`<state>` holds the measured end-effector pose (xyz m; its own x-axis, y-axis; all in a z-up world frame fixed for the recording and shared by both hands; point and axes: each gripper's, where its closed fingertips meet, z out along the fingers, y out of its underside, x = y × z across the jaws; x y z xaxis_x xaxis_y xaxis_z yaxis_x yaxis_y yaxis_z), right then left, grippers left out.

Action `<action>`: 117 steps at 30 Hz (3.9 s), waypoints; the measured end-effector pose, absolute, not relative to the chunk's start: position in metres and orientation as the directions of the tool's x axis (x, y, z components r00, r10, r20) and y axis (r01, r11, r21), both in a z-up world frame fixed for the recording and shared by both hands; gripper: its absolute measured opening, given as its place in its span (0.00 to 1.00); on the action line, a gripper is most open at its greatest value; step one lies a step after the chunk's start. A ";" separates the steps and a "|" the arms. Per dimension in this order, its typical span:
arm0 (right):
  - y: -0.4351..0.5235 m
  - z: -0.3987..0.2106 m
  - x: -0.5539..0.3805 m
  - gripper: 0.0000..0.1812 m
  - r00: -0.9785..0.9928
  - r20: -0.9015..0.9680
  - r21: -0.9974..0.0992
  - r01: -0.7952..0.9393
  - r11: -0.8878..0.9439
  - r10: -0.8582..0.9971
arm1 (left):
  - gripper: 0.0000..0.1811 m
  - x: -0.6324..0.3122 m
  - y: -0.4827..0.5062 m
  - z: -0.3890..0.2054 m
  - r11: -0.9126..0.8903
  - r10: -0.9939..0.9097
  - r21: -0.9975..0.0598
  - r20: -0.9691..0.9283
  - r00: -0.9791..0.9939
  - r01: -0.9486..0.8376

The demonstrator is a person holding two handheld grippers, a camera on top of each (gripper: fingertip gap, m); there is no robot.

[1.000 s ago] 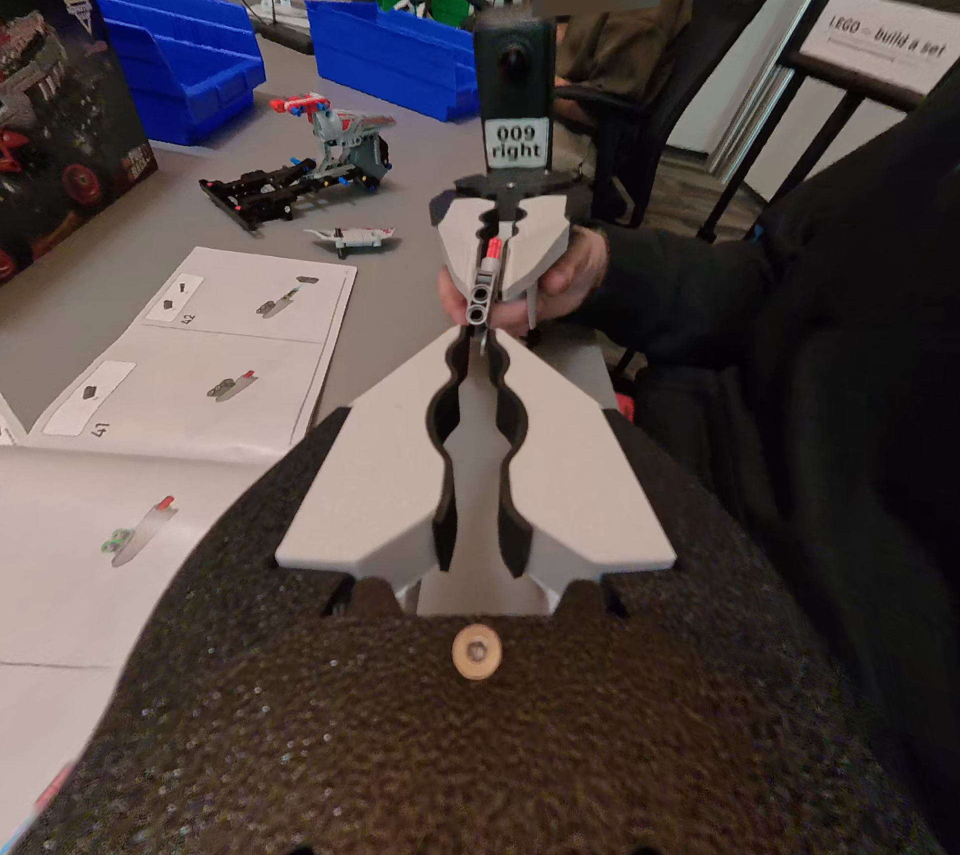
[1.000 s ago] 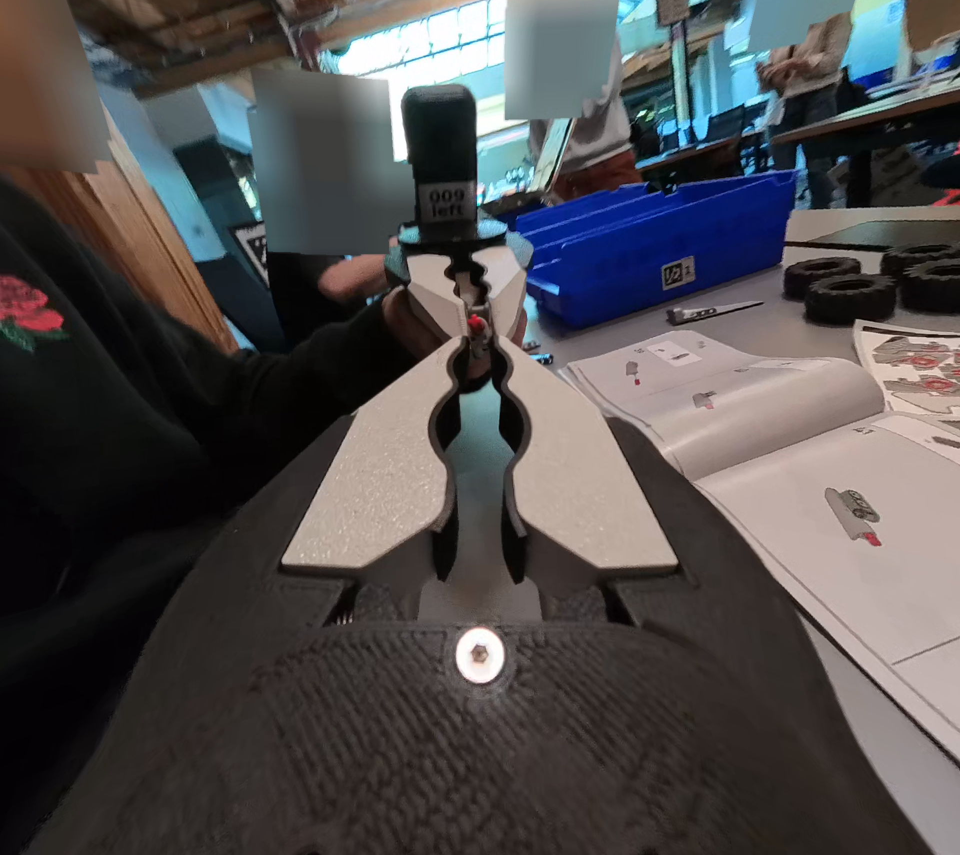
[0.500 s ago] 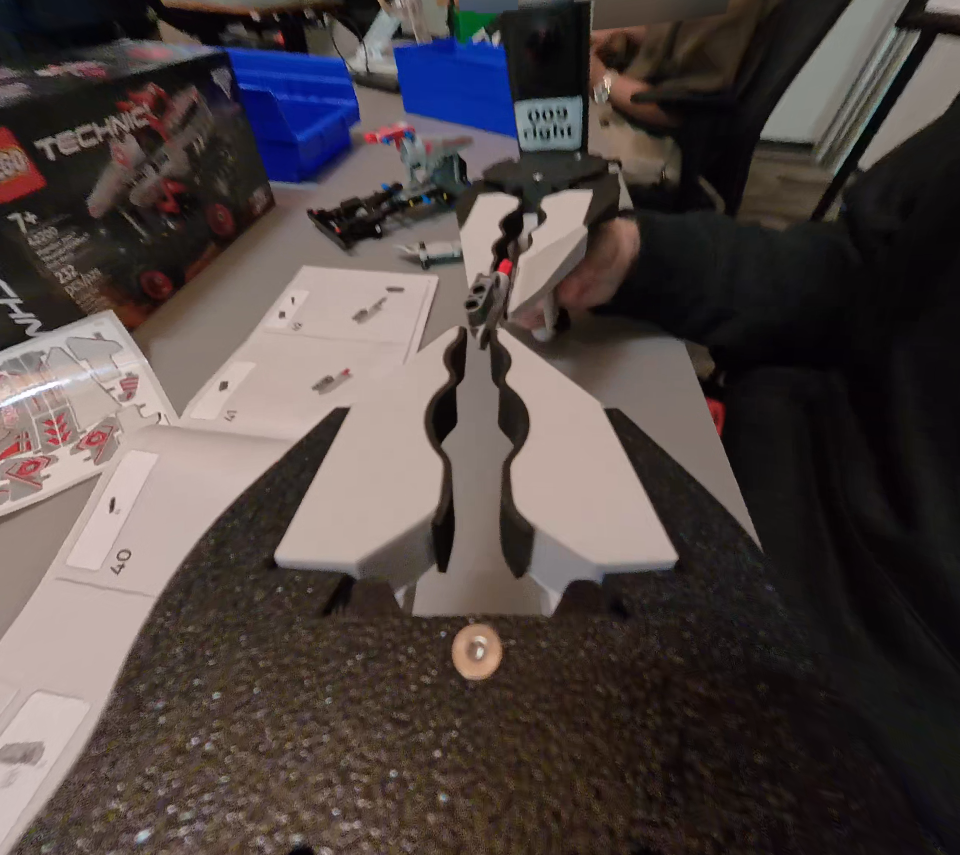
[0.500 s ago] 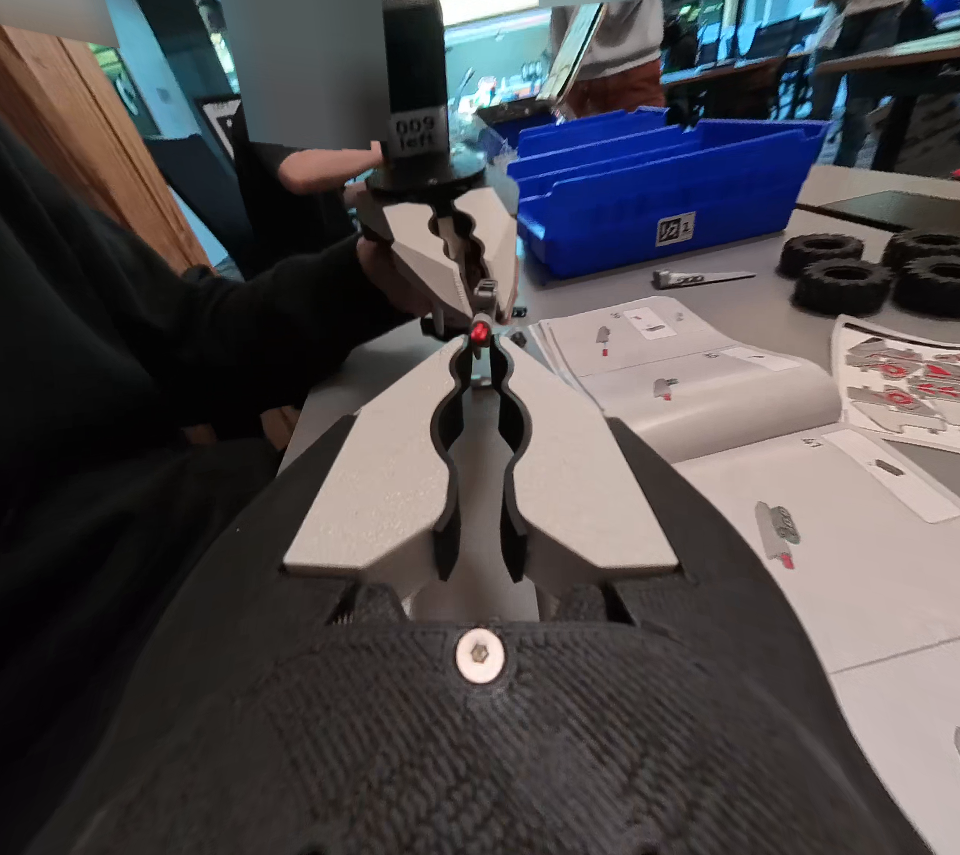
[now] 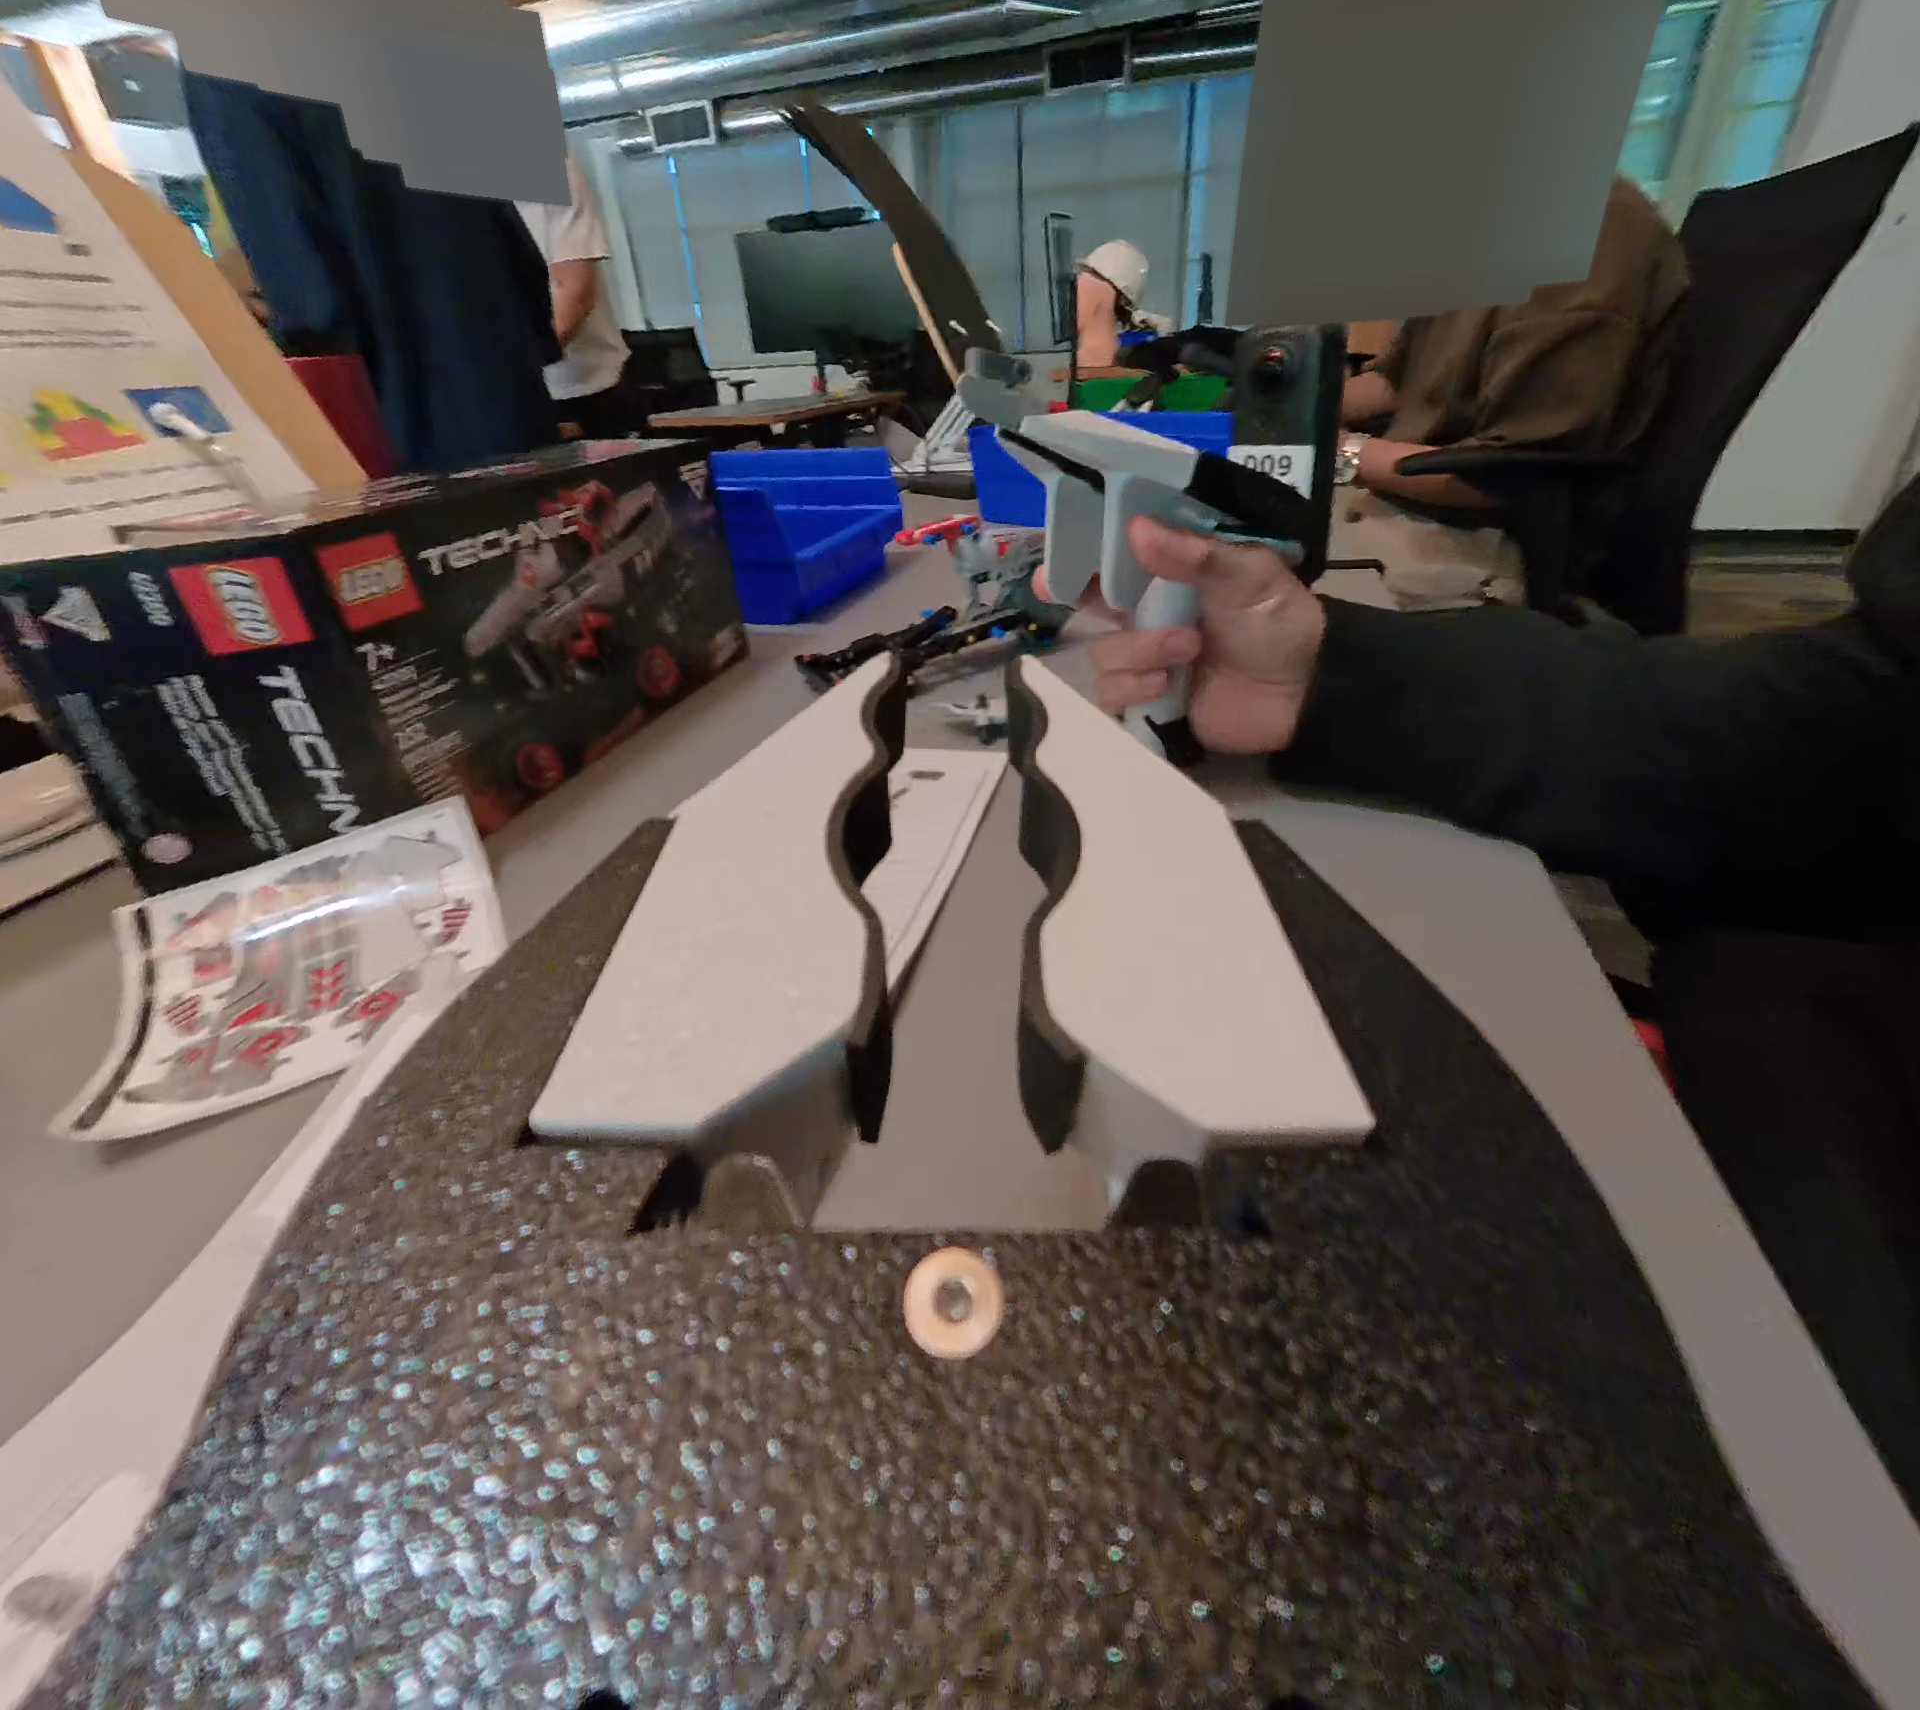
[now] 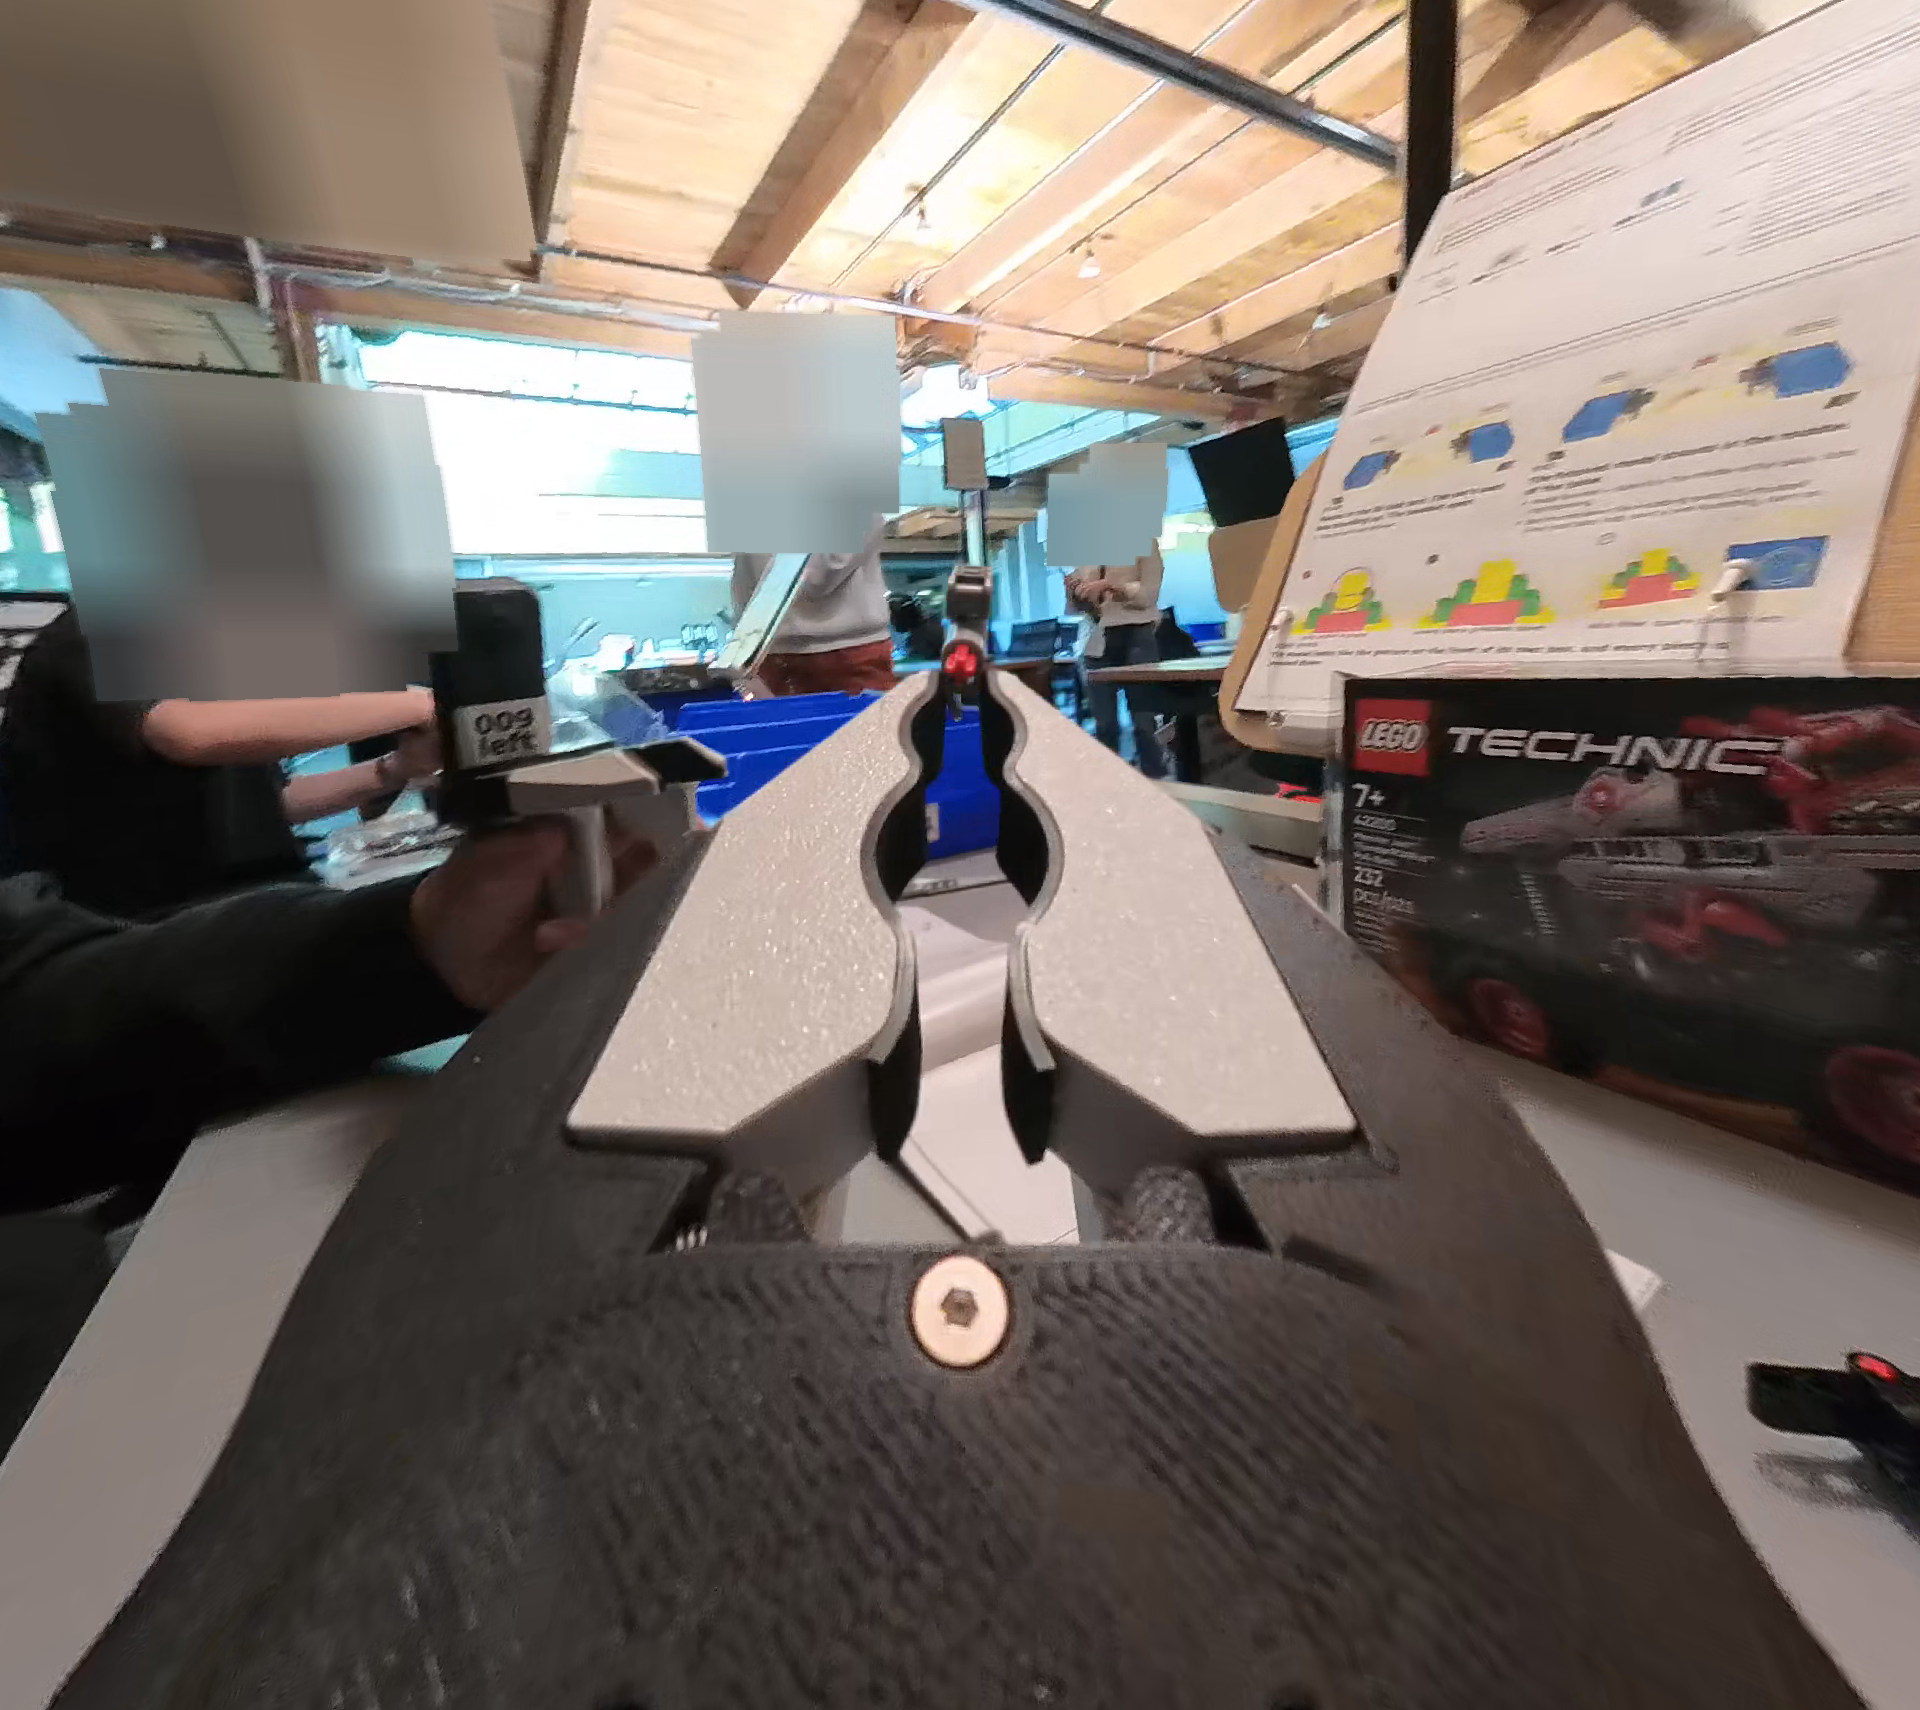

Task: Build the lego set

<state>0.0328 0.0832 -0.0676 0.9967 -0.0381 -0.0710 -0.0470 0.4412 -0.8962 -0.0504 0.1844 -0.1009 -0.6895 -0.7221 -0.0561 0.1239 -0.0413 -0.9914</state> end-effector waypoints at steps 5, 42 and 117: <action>0.071 -0.069 0.042 0.02 0.987 -0.108 -0.879 -0.040 0.474 -0.117 | 0.04 -0.050 0.197 -0.094 -0.046 -0.781 -0.980 -0.085 -0.619 0.193; 0.099 -0.081 0.010 0.03 0.998 -0.040 -0.926 -0.052 0.374 0.040 | 0.04 -0.101 0.468 -0.102 0.159 -0.985 -0.855 -0.101 -0.142 -0.494; 0.180 -0.079 0.006 0.03 0.946 -0.114 -0.904 -0.225 0.363 0.302 | 0.09 -0.084 0.582 -0.233 0.567 -0.822 -0.128 -0.157 -0.548 -0.814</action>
